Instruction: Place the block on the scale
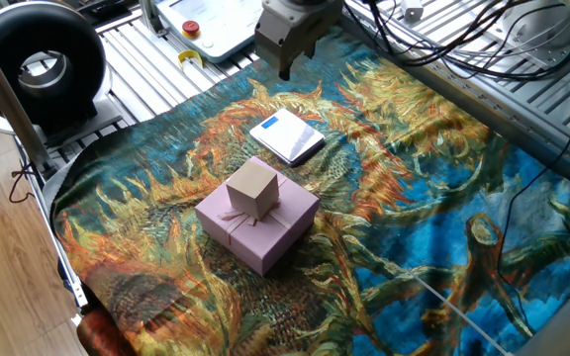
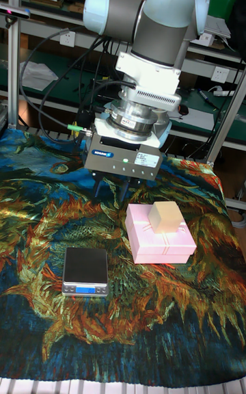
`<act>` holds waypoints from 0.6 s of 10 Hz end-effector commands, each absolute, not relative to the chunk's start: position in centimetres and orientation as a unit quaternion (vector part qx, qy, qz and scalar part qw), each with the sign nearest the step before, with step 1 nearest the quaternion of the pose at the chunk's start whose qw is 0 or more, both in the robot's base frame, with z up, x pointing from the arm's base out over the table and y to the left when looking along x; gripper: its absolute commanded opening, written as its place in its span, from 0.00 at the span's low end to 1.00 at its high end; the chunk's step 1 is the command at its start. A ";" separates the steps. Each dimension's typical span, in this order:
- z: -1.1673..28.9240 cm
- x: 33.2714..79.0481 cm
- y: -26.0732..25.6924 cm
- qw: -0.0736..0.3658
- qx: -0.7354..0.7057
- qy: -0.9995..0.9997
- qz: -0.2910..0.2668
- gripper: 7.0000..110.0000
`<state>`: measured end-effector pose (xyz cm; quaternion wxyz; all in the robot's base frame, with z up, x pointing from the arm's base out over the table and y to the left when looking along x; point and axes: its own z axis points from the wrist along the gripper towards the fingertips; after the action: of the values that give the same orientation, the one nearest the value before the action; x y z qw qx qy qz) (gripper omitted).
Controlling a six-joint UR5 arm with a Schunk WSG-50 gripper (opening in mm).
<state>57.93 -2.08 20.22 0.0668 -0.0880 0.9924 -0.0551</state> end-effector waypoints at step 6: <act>19.5 56.8 -0.3 0.044 -0.091 0.995 -0.020 0.00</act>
<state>57.35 -1.53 19.89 0.0553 -0.0938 0.9930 -0.0455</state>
